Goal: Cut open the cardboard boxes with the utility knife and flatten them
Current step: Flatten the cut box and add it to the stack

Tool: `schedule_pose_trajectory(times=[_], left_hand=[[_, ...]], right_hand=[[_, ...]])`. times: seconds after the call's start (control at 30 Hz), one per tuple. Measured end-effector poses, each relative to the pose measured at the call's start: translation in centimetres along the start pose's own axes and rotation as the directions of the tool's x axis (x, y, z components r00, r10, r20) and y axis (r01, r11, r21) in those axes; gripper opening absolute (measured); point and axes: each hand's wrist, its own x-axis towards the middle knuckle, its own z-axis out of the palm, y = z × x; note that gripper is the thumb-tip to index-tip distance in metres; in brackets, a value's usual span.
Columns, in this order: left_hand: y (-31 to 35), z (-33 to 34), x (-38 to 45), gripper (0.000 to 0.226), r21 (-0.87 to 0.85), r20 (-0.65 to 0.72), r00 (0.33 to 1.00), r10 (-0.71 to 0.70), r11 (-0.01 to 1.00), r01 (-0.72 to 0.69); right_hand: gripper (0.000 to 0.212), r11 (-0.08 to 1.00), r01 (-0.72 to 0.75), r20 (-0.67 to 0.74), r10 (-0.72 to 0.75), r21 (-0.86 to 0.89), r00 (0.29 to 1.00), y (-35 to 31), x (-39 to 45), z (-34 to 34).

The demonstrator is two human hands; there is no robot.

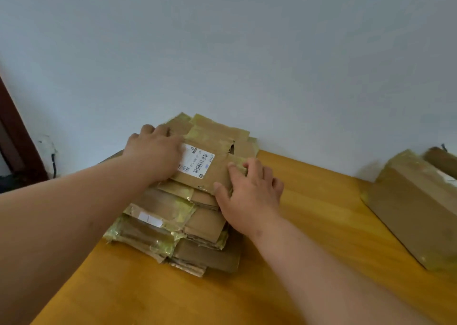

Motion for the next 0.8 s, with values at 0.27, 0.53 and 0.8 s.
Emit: schedule_pose_trajectory(times=[0.27, 0.53, 0.8], left_hand=[[0.1, 2.8, -0.8, 0.093, -0.078, 0.321, 0.946, -0.042, 0.994, 0.071], [0.8, 1.8, -1.5, 0.083, 0.028, 0.284, 0.956, -0.077, 0.997, 0.072], [3.2, -1.8, -4.4, 0.063, 0.072, 0.112, 0.991, -0.076, 0.995, 0.068]], right_hand=[[0.051, 0.997, 0.071, 0.108, -0.074, 0.035, 0.991, 0.0, -0.4, 1.6], [0.055, 0.999, 0.04, 0.194, -0.043, 0.021, 0.98, 0.3, -1.5, 0.8], [0.045, 0.989, 0.111, -0.052, -0.107, 0.099, 0.993, 2.8, -5.5, -1.6]])
